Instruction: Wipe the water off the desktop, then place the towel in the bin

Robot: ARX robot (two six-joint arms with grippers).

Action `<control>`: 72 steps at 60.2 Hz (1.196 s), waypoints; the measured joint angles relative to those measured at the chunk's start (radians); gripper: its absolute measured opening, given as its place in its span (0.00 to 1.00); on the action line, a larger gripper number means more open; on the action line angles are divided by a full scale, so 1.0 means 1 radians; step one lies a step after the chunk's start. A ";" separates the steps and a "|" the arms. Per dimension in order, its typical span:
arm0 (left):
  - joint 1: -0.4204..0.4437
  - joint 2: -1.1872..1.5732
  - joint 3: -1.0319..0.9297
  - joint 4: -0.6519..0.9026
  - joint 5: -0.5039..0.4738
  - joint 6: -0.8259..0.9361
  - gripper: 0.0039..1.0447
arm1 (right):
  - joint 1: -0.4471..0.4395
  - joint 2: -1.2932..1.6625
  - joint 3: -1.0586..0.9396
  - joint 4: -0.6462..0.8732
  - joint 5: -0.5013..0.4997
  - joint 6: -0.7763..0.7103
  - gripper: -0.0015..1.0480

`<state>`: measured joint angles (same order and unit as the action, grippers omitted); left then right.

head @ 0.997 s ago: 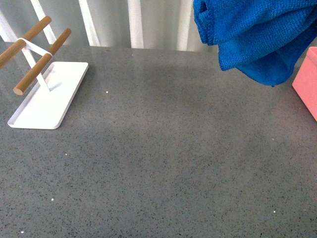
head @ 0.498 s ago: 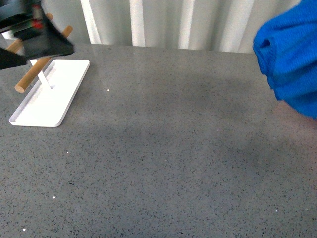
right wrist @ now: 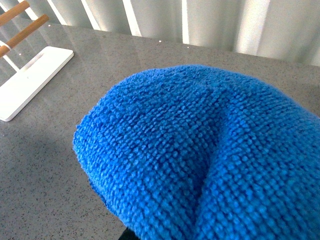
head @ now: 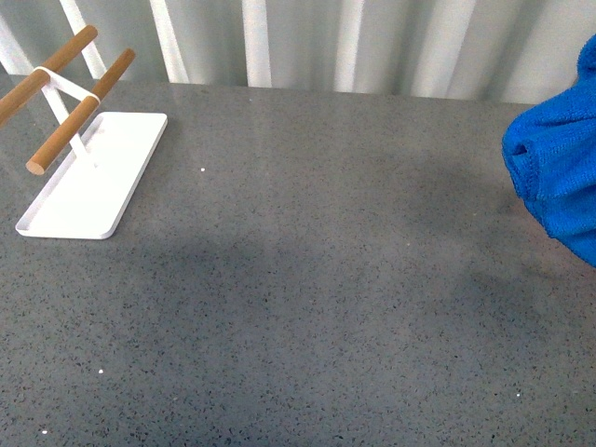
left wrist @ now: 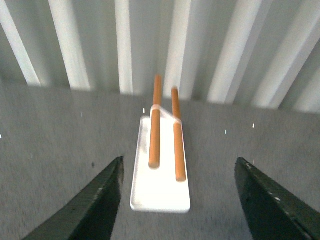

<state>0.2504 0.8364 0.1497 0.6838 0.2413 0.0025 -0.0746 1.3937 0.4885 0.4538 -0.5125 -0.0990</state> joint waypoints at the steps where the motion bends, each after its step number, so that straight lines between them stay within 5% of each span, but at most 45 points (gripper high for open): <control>1: -0.008 -0.015 -0.008 -0.002 -0.008 0.000 0.46 | 0.002 0.000 0.000 -0.001 0.000 -0.002 0.06; 17: -0.099 -0.174 -0.079 -0.100 -0.095 -0.007 0.03 | 0.010 0.000 -0.001 -0.029 0.001 -0.026 0.06; 37: -0.240 -0.323 -0.127 -0.175 -0.238 -0.006 0.03 | 0.027 0.000 -0.004 -0.042 0.027 -0.041 0.06; 72: -0.249 -0.562 -0.127 -0.406 -0.240 -0.006 0.03 | 0.081 0.000 -0.003 -0.050 0.068 -0.043 0.06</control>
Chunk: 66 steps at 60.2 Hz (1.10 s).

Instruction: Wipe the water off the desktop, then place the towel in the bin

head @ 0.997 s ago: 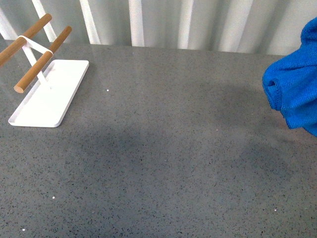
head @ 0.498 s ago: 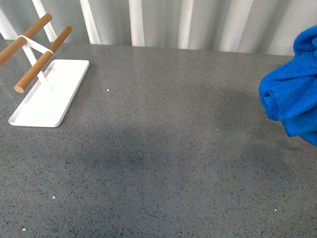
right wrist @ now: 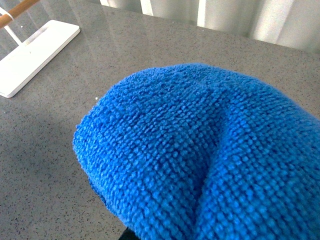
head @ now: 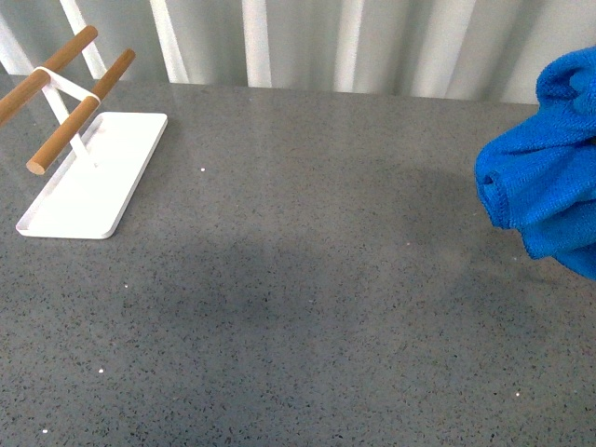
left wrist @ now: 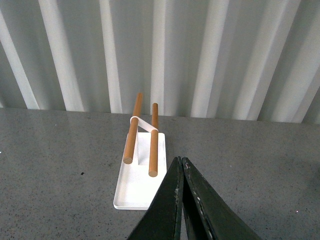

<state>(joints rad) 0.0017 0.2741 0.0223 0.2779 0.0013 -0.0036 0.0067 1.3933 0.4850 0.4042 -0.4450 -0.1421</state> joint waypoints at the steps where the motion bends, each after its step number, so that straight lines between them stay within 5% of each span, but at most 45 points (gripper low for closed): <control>1: 0.000 -0.006 0.000 -0.006 0.000 0.000 0.03 | 0.002 0.000 0.000 0.000 0.002 0.000 0.06; 22: 0.000 -0.099 0.000 -0.099 0.000 0.000 0.03 | 0.024 0.002 0.012 -0.040 0.055 -0.004 0.06; 29: 0.000 -0.238 0.000 -0.268 -0.001 0.000 0.03 | 0.027 0.014 0.017 -0.048 0.071 -0.004 0.06; 48: 0.000 -0.270 0.000 -0.277 -0.001 0.000 0.03 | 0.064 0.056 0.036 -0.049 0.095 0.012 0.06; 66: 0.000 -0.270 0.000 -0.277 -0.001 0.000 0.49 | 0.064 0.326 0.183 -0.083 0.097 0.111 0.06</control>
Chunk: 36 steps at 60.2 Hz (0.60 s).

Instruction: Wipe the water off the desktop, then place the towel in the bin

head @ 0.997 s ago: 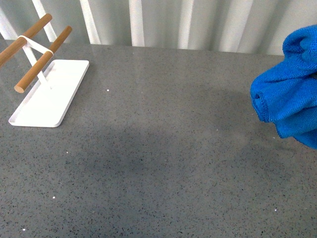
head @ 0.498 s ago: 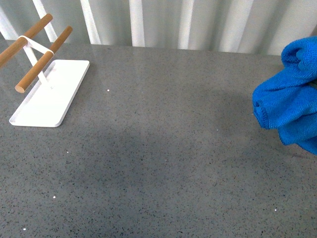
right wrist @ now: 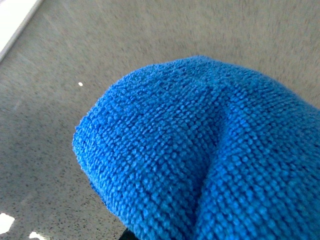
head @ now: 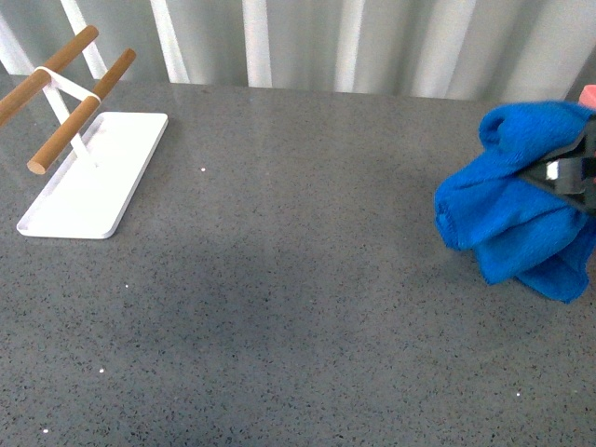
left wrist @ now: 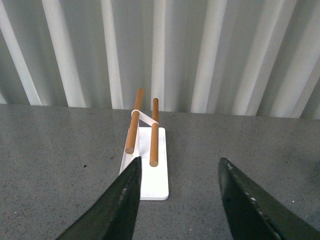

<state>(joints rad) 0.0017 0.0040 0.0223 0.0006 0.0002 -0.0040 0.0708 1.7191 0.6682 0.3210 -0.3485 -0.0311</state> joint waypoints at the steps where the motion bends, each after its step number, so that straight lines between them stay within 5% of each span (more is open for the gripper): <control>1: 0.000 0.000 0.000 0.000 0.000 0.000 0.51 | 0.000 0.013 0.006 -0.003 0.000 0.002 0.06; 13: 0.000 0.000 0.000 0.000 0.000 0.000 0.95 | 0.009 0.251 0.146 -0.038 0.003 0.055 0.06; 36: 0.000 0.000 0.000 0.000 0.000 0.000 0.94 | -0.013 0.340 0.188 -0.041 0.061 0.051 0.06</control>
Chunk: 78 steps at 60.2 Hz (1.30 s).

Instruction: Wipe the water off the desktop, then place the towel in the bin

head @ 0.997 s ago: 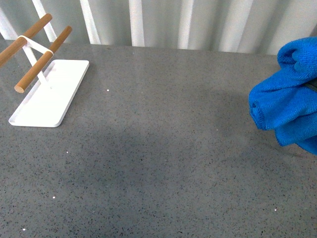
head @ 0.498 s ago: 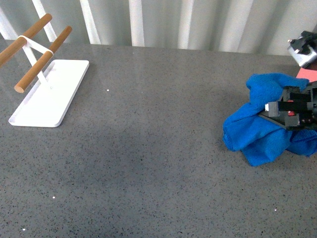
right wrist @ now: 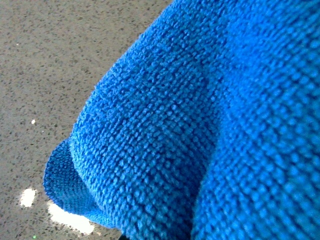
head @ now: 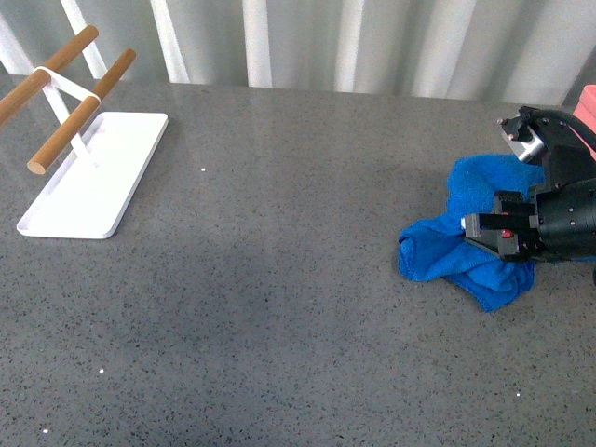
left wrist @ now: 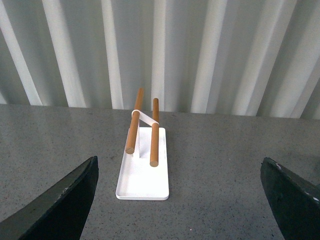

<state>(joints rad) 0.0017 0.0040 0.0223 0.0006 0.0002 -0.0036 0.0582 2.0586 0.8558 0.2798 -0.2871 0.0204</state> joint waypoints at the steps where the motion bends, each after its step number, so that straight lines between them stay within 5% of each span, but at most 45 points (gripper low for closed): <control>1: 0.000 0.000 0.000 0.000 0.000 0.000 0.94 | -0.002 0.002 0.002 -0.001 0.001 0.000 0.06; 46: 0.000 0.000 0.000 0.000 0.000 0.000 0.94 | -0.041 0.192 0.312 -0.127 0.118 -0.142 0.06; 78: 0.000 0.000 0.000 0.000 0.000 0.000 0.94 | 0.150 0.427 0.760 -0.216 0.074 -0.198 0.06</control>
<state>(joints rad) 0.0017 0.0040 0.0223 0.0006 0.0006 -0.0036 0.2081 2.4855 1.6161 0.0635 -0.2131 -0.1772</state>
